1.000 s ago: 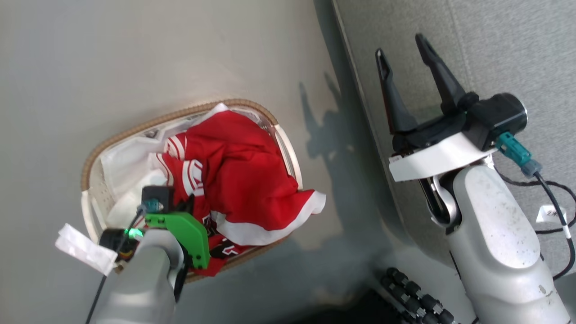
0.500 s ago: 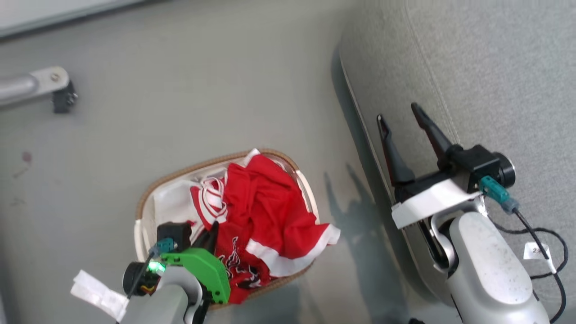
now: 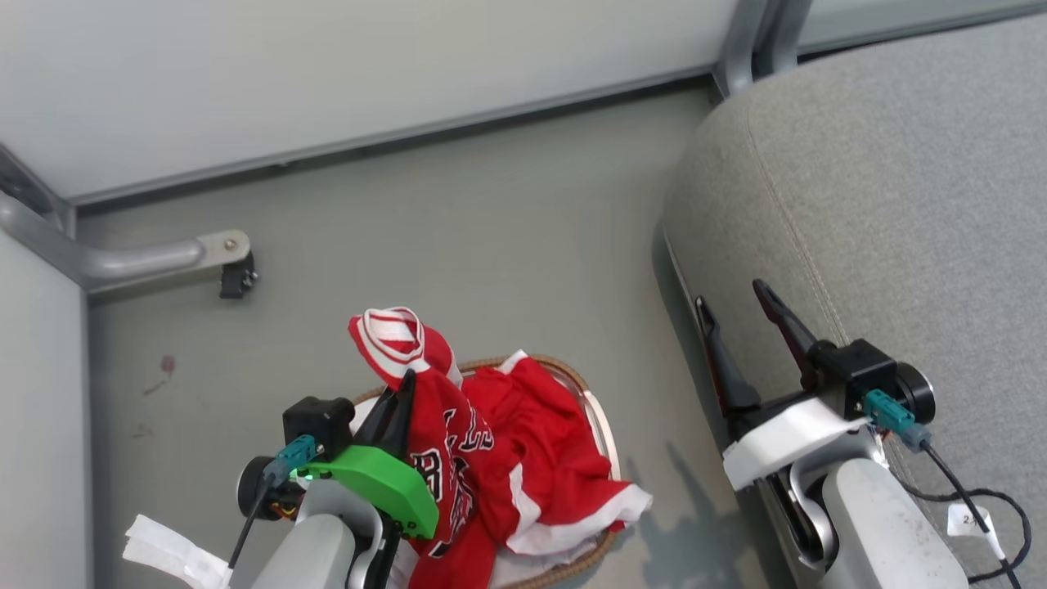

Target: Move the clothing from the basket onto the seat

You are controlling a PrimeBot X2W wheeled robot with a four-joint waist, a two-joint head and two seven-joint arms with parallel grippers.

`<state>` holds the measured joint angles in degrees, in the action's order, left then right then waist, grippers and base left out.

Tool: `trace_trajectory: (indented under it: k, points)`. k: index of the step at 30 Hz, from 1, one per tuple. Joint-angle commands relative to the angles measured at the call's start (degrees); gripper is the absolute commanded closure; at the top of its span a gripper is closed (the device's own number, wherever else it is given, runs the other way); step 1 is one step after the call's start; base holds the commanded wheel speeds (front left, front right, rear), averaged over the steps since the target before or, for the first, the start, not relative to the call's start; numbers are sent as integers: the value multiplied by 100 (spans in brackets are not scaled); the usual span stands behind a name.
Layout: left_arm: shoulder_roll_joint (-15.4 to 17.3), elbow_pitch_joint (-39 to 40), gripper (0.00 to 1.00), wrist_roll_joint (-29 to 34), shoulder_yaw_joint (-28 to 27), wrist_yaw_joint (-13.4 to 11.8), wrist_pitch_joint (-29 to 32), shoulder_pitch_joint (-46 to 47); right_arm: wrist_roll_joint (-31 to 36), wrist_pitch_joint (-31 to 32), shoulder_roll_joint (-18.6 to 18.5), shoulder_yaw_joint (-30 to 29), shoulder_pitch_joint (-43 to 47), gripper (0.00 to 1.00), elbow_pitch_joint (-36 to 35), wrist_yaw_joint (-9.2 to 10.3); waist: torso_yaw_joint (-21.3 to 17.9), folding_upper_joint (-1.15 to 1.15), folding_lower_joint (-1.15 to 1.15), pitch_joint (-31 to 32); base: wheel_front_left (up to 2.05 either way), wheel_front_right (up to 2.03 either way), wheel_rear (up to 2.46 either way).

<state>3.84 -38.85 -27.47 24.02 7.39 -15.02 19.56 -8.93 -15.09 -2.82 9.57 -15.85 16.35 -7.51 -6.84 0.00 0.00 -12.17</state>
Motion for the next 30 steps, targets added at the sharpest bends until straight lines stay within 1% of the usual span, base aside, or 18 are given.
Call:
trace_trajectory:
  k: [1, 9, 16, 19, 22, 27, 28, 30]
  points:
    - [-21, 158, 100, 81, -36, 17, -23, -107, -17, -12, -25, -10, 139, 0, 33, 5, 258, 0, 0, 447, 0, 0, 0]
    - [-47, 1025, 100, 179, -26, 17, -23, -76, -49, -12, -26, 57, 461, 0, 132, 4, 325, 0, 0, 864, 0, 0, 0]
    - [-71, 1304, 100, 220, -40, 17, -23, 87, -80, -12, -25, 212, 609, 0, 184, 5, 344, 0, 0, 1063, 0, 0, 0]
    - [-74, 1376, 100, 200, 17, 17, -23, 165, -38, -12, -26, 375, 640, 0, 220, 4, 375, 0, 0, 1102, 0, 0, 0]
    - [-79, 1415, 100, 171, 80, 17, -23, 245, -44, -12, -69, 630, 654, 0, 245, 4, 425, 0, 0, 1114, 0, 0, 0]
    - [-86, 1508, 100, 90, 287, 17, -23, 421, -210, -12, -141, 1451, 434, 0, 324, 5, 554, 0, 0, 1107, 0, 0, 0]
    - [-88, 1552, 100, 42, 378, 17, -23, 483, -269, -12, -142, 1726, 305, 0, 375, 4, 607, 0, 0, 1095, 0, 0, 0]
    - [-85, 1583, 100, -6, 491, 17, -23, 555, -321, -12, -129, 1964, 163, 0, 476, 5, 670, 0, 0, 1080, 0, 0, 0]
